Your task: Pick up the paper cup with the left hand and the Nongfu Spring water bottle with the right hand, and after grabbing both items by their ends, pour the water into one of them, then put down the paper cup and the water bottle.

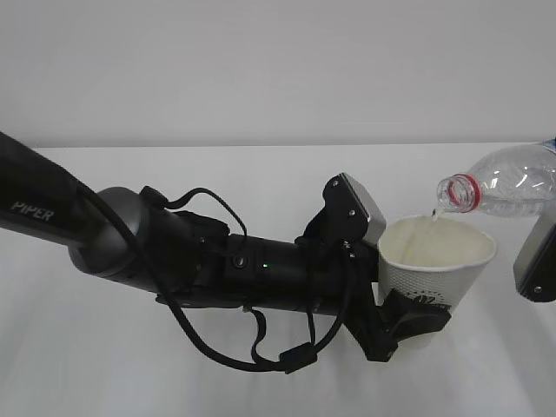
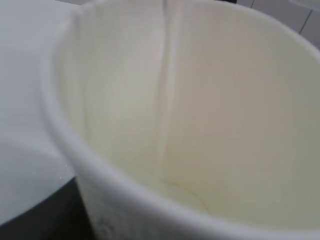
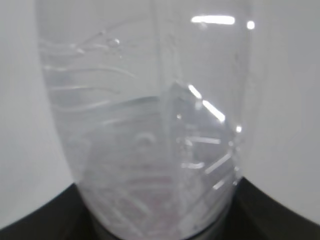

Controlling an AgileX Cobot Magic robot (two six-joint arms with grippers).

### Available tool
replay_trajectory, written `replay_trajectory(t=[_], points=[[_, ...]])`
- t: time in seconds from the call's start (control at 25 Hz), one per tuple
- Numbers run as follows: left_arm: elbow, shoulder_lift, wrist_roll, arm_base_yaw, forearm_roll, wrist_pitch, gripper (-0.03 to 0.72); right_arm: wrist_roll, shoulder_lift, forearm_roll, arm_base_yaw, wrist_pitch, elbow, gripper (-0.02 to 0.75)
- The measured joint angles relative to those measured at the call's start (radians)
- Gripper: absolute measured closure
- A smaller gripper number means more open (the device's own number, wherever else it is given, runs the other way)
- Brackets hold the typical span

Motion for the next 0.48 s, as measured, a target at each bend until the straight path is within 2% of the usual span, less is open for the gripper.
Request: replay_trajectory(t=[0.48], points=[[0.0, 0.0, 0.0, 0.0, 0.0, 0.0, 0.181, -0.006, 0.0, 0.0, 0.0, 0.0, 0.0, 0.319]])
